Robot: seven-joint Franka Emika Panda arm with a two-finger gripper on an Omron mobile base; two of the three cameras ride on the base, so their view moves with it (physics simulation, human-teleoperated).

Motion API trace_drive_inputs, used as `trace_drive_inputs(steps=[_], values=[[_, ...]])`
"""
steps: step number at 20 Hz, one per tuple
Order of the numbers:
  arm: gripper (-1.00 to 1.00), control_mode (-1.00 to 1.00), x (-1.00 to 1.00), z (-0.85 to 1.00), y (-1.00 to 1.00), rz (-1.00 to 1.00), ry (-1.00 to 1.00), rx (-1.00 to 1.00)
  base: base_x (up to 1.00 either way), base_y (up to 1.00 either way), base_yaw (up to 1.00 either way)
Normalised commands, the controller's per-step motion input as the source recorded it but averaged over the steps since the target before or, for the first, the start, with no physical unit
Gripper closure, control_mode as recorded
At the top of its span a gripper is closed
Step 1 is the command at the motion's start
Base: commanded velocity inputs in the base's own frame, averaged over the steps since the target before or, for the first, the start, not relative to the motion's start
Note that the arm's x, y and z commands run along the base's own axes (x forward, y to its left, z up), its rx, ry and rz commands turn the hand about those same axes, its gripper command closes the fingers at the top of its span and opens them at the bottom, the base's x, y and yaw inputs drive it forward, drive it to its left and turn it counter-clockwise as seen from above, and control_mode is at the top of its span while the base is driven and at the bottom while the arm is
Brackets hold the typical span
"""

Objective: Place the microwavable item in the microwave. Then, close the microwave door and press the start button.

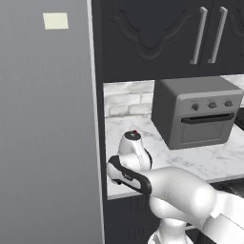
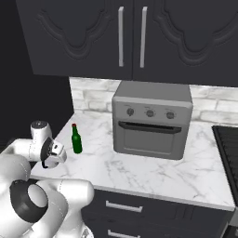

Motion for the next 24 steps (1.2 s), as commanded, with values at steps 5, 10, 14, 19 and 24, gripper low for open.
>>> trace_drive_inputs(steps=[5,10,14,19,24], values=[[1.0,-1.0,-0.01,-0.37,0.0,0.0,0.02,0.0,0.0,0.0,0.0],[1.0,-1.0,-0.04,-0.25,0.0,0.0,0.0,0.0,0.0,0.0,0.0],[1.0,-1.0,-0.24,-0.08,0.0,-0.05,0.0,0.0,0.0,0.0,0.0],[1.0,-1.0,-0.21,0.0,-0.15,-0.19,0.03,0.0,0.0,0.0,0.0],[1.0,-1.0,0.0,0.0,-0.34,-0.13,0.04,0.0,0.0,0.0,0.0]])
